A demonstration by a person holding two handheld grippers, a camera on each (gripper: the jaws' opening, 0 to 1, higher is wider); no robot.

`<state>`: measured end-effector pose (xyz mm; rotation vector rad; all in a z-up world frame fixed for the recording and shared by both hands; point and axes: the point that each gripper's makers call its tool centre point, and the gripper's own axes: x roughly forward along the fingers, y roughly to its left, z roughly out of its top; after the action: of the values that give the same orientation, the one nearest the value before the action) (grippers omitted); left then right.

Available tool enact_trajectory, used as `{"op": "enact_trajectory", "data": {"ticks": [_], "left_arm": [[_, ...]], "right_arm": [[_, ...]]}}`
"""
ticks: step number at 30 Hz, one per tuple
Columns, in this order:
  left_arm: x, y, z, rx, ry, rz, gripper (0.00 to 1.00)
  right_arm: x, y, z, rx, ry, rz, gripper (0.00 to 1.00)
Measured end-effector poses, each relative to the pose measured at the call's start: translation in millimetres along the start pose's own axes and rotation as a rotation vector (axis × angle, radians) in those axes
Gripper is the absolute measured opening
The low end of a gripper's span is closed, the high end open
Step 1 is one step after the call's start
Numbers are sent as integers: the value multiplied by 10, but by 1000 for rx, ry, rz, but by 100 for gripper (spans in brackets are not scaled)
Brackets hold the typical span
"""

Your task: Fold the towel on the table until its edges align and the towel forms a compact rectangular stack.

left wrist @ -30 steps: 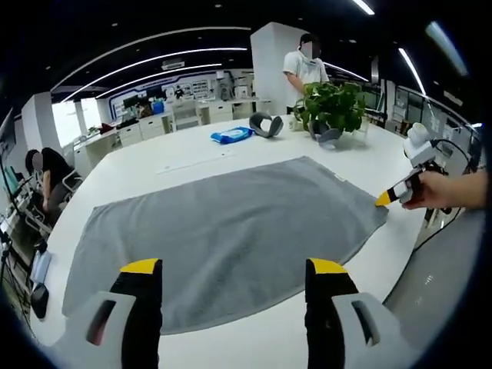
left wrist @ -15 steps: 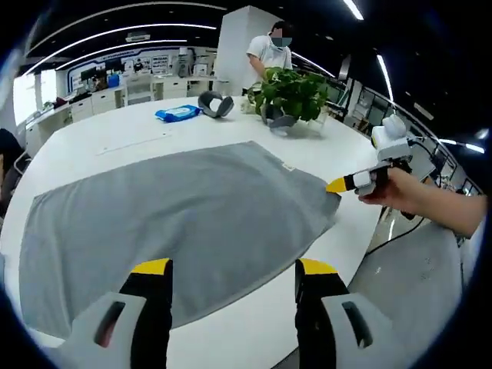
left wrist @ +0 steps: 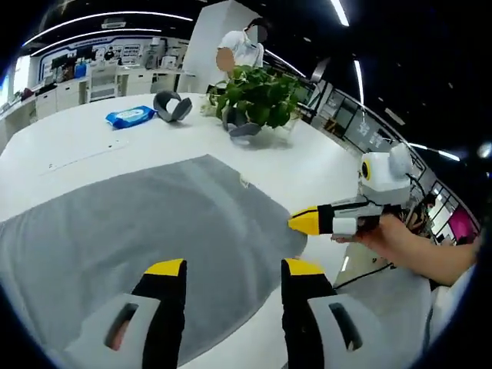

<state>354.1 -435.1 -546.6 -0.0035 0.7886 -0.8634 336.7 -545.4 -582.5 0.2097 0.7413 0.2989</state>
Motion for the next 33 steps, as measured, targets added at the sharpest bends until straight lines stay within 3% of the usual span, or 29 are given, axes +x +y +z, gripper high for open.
{"op": "enact_trajectory", "data": {"ticks": [4,9,15,25,29,33], "left_arm": [[196,-122,171,-16,-8,-37,51],[462,-111,276,-83,0,-46,51],[676,3,216,-64,42,-7,51],[919,41,110,-136,94,-25,50],[1041,61,90,-171,105,-34,42],[1119,86,129,-171,95,-30,22]], "right_arm": [[34,110,-15,-43,6,28,1],[42,254,13,-133,-6,63,1],[78,340,-2,-187,-3,72,1],[136,475,-63,-246,23,103,1],[145,503,-88,-260,32,114,1],[144,537,-93,-265,33,128,1]]}}
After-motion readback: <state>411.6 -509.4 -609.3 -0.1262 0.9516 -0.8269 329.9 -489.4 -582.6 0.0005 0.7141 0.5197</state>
